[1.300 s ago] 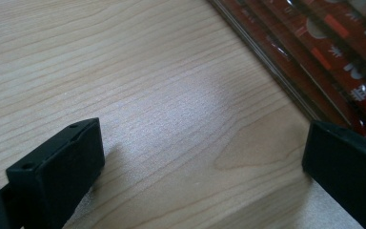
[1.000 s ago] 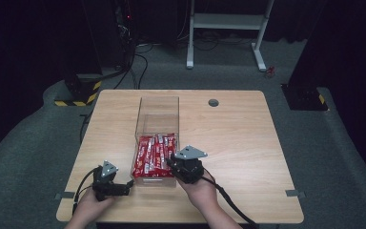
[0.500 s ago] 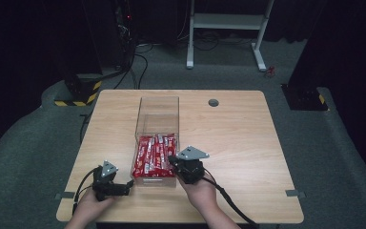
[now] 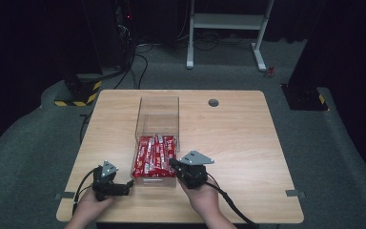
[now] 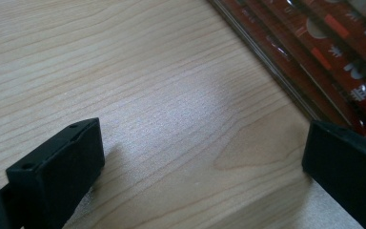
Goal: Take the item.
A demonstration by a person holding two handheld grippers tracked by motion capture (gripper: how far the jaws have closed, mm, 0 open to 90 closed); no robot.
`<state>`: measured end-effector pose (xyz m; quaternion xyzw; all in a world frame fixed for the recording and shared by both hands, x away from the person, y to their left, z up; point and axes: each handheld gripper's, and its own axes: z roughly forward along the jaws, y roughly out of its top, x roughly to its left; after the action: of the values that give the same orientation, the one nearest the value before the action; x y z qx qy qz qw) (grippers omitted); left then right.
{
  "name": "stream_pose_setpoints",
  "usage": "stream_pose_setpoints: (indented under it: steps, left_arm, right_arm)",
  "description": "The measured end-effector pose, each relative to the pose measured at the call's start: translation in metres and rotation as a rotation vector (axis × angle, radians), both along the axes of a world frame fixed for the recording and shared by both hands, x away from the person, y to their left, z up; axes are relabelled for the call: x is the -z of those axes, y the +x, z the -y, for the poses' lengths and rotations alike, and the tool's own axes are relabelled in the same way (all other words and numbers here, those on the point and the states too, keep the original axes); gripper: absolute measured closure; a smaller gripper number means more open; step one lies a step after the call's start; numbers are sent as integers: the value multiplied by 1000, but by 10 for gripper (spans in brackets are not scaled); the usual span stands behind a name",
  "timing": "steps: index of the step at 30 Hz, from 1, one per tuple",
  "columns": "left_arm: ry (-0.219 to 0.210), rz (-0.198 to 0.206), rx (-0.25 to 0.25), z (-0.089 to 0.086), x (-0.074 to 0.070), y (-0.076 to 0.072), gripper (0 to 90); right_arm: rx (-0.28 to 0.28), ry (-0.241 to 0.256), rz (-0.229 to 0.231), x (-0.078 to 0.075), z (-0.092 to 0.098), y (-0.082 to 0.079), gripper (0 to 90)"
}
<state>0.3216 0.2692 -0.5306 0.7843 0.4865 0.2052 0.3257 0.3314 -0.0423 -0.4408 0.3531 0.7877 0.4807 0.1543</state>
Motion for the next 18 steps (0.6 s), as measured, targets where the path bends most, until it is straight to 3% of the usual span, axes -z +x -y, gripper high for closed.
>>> stream_pose_setpoints:
  steps: [18]
  left_arm:
    - [0,0,0,0,0,0,6]
  right_arm:
    - [-14,42,13,2,13,-8,900]
